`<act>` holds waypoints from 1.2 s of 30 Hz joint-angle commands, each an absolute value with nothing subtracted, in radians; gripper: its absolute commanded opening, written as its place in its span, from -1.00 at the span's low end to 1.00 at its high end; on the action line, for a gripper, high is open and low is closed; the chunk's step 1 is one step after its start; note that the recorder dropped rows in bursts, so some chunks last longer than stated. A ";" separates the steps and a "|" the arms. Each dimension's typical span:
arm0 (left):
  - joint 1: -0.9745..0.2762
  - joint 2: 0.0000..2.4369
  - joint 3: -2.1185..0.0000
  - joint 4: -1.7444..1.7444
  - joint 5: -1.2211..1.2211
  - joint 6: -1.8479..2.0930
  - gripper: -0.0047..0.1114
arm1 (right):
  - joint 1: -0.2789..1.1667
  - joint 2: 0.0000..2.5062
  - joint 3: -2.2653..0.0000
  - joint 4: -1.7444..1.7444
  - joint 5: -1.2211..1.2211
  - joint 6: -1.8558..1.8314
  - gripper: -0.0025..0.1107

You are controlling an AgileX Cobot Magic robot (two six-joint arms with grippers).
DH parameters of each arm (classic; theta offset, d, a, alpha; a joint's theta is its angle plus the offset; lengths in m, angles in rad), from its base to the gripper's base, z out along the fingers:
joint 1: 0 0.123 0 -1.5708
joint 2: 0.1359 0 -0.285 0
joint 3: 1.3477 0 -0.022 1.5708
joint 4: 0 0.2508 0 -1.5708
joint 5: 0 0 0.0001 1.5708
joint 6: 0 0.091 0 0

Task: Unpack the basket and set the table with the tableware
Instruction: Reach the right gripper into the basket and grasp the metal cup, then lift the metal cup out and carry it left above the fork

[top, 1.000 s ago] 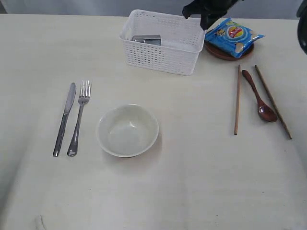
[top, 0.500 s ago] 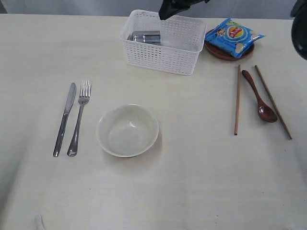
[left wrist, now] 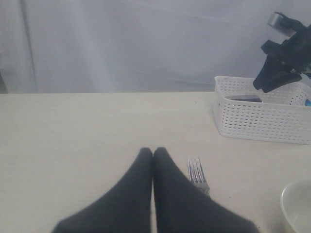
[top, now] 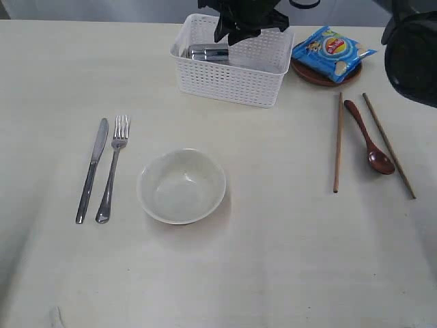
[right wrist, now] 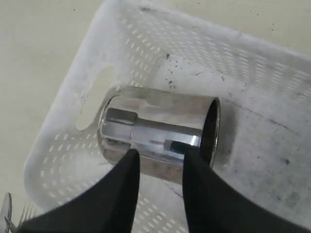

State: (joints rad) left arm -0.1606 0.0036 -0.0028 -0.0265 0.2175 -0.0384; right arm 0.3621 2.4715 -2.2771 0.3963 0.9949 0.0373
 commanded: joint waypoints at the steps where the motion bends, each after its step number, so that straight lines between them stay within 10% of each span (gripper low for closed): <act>1: -0.162 0.000 0.000 -0.029 0.211 -0.038 -0.92 | 0.325 2.504 -2.279 0.487 0.986 0.029 -0.42; 25: -0.162 0.000 0.000 -0.029 0.211 -0.038 -0.92 | 0.310 2.571 -2.279 0.676 0.925 -0.119 -0.21; 30: -0.162 0.000 0.000 -0.034 0.211 -0.038 -0.92 | 0.310 2.568 -2.279 0.738 0.907 -0.205 -0.89; 36: -0.162 0.000 0.000 -0.034 0.211 -0.038 -0.92 | 0.313 2.444 -2.279 0.697 1.011 -0.354 -0.96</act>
